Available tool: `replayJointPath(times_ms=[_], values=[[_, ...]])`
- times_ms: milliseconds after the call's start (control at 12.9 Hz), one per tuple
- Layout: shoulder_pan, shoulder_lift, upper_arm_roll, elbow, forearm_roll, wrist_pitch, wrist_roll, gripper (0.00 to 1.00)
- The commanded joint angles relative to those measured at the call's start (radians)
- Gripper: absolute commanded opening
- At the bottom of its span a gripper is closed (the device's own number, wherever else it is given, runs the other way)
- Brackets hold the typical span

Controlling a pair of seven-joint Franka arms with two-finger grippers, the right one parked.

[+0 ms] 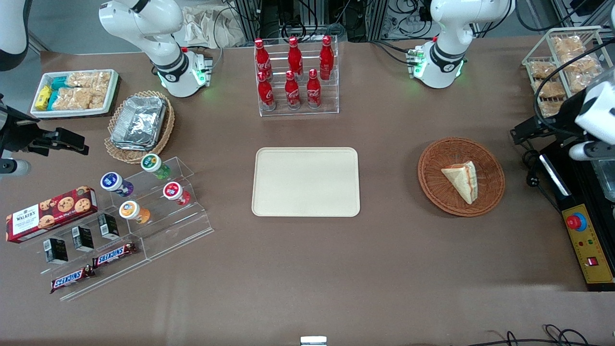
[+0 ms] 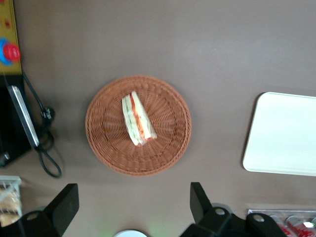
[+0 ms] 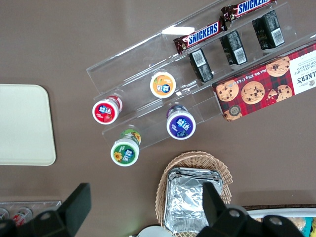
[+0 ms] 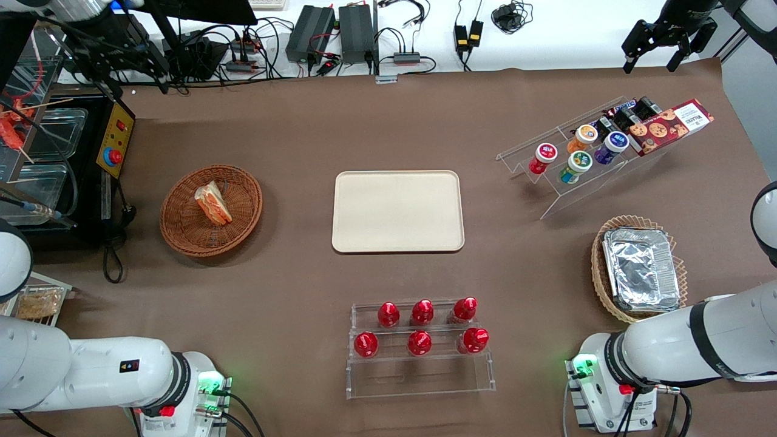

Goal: Place sandwich from basket to tray
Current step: 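Move the left gripper over the wicker basket holding the sandwich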

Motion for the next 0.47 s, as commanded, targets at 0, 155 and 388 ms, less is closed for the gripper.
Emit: replayJointPath(times_ms=[0, 155, 388], values=[[0.002, -0.131, -0.003, -0.296, 0.003, 0.213, -0.080, 1.00], [0.005, -0.212, -0.003, -0.548, 0.003, 0.440, -0.185, 1.00], [0.015, -0.197, 0.000, -0.678, 0.003, 0.590, -0.351, 1.00]])
